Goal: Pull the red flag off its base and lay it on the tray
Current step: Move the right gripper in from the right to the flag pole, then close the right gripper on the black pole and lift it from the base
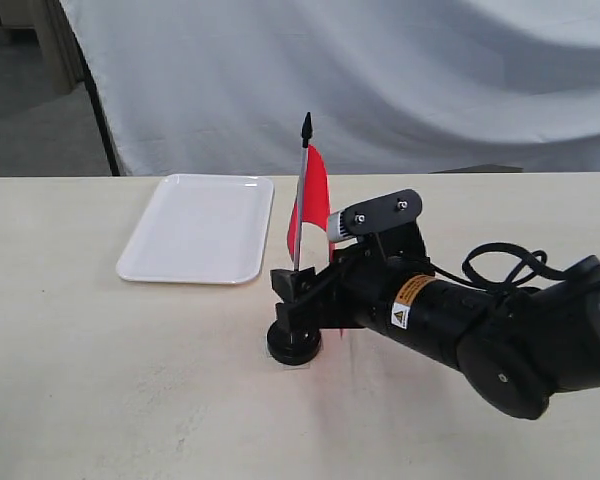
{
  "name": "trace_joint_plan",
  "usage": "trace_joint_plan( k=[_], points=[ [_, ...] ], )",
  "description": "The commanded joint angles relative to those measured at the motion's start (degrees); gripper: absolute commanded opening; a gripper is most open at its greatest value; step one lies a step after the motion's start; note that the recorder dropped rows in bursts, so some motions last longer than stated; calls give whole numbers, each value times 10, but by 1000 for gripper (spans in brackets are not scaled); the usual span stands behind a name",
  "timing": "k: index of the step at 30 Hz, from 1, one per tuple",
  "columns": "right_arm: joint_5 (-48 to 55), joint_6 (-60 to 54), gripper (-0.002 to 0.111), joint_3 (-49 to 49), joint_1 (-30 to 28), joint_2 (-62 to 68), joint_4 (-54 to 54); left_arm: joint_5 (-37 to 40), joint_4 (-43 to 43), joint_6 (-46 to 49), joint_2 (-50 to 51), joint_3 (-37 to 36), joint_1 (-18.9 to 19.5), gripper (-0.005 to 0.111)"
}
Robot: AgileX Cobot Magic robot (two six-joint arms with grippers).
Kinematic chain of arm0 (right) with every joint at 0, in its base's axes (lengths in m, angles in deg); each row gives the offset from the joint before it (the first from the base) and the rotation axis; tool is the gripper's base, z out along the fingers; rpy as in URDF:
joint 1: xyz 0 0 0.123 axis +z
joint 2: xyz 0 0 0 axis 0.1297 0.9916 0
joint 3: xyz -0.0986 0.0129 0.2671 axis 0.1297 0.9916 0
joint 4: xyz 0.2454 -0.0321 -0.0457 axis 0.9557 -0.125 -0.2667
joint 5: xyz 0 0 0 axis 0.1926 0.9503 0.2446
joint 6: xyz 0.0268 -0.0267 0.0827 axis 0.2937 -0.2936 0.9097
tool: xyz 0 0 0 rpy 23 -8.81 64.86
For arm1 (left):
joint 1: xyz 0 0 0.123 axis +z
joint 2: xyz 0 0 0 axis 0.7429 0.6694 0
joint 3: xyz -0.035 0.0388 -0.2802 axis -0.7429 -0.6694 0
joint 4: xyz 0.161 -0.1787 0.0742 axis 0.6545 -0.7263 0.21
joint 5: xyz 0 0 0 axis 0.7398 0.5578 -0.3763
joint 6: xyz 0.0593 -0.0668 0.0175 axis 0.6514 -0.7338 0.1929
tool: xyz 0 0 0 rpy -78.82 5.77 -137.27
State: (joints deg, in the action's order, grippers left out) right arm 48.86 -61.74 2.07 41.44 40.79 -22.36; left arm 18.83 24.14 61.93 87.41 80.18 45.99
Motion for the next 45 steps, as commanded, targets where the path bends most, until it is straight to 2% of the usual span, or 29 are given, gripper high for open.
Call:
trace_joint_plan(
  k=[1, 14, 17, 21, 29, 40, 45],
  points=[
    [-20, -3, 74, -11, 1, 32, -3, -3, 1, -4, -2, -1, 1, 0],
    [-22, -28, 72, -43, 1, 70, 1, -3, 1, -4, -2, -1, 1, 0],
    [-22, -46, 59, -43, 1, 70, 1, -3, 1, -4, -2, -1, 1, 0],
    [-22, -46, 35, -43, 1, 70, 1, -3, 1, -4, -2, -1, 1, 0],
    [-22, -46, 1, -43, 1, 70, 1, -3, 1, -4, -2, -1, 1, 0],
    [-15, -45, -1, -43, 1, 48, 1, -3, 1, -4, -2, -1, 1, 0],
    [26, -46, -1, -43, 1, 17, 1, -3, 1, -4, -2, -1, 1, 0]
  ],
)
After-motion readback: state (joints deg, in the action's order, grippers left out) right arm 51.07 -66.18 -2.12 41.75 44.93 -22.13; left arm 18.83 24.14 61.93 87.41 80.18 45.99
